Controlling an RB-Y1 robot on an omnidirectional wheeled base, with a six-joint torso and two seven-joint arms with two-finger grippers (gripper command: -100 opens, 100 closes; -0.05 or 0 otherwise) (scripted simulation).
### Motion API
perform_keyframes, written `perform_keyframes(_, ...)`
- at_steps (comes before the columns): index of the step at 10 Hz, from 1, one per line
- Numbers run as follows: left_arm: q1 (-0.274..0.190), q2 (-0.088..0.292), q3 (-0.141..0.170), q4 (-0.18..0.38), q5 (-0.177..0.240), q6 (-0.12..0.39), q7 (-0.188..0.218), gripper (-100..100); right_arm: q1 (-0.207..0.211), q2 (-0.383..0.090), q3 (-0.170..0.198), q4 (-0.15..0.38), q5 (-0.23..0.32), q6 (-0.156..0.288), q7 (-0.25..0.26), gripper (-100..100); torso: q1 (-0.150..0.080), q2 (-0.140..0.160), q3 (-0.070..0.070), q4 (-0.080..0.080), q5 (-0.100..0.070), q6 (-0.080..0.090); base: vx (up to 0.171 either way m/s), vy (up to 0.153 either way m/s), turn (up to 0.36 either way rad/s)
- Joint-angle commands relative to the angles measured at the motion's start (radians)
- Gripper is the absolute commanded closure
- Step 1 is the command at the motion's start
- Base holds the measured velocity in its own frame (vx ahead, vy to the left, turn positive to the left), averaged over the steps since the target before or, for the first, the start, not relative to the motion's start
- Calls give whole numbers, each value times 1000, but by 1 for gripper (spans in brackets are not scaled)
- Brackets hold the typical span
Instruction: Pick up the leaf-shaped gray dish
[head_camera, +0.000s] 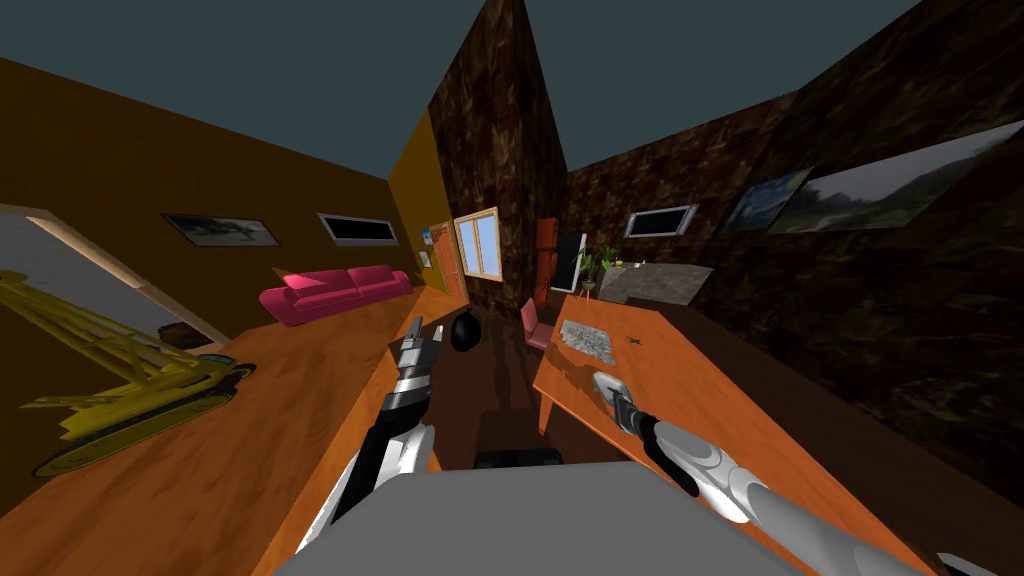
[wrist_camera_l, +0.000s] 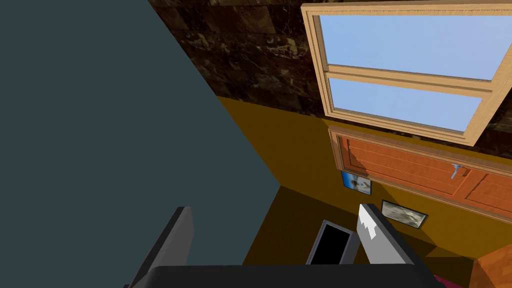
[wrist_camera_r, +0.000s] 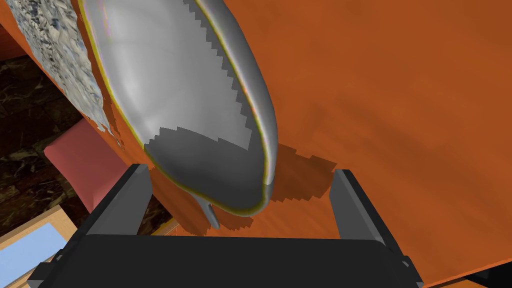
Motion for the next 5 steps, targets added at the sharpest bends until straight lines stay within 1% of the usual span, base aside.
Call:
perform_keyframes(1, 0, 0, 0, 0, 0, 0, 0, 0, -9, 14, -4, 28, -6, 4, -5, -100, 0, 0, 0, 0, 0, 0, -83, -48, 137)
perform_keyframes(3, 0, 0, 0, 0, 0, 0, 0, 0, -20, 32, -13, 63, -11, 6, -10, -100, 0, 0, 0, 0, 0, 0, -57, -22, 146)
perform_keyframes(4, 0, 0, 0, 0, 0, 0, 0, 0, -30, 50, -21, 98, -15, 7, -15, -100, 1, -1, 0, 0, 0, 0, -75, -19, 243)
perform_keyframes(5, 0, 0, 0, 0, 0, 0, 0, 0, -35, 59, -26, 115, -18, 8, -17, -100, 1, 0, 0, 0, -1, -1, -95, -30, 193)
